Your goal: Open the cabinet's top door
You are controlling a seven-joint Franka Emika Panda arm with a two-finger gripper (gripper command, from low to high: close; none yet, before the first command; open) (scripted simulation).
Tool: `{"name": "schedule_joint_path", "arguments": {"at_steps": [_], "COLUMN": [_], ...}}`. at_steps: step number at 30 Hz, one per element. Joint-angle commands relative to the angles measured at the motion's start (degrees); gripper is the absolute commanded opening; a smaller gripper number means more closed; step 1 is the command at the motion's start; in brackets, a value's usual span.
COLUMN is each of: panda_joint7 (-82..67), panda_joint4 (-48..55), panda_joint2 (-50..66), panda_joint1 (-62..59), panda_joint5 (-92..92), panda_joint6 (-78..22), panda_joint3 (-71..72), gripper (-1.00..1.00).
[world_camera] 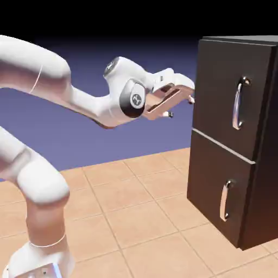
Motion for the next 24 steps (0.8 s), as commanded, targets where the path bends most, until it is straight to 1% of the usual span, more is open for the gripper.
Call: {"name": "schedule_joint_path", "arguments": {"at_steps": [1,24], "panda_joint7": [-0.9,-21.1], "panda_joint4": [0.5,11.8], "panda_joint2": [-0.3,-7.5], "panda_joint1": [0.9,20.9], "panda_joint5": [-2.5,-59.8], "panda_joint6": [-0.1,-1.9], "panda_joint3": [-1.0,-23.2], "gripper": [1.0,1.0]}}
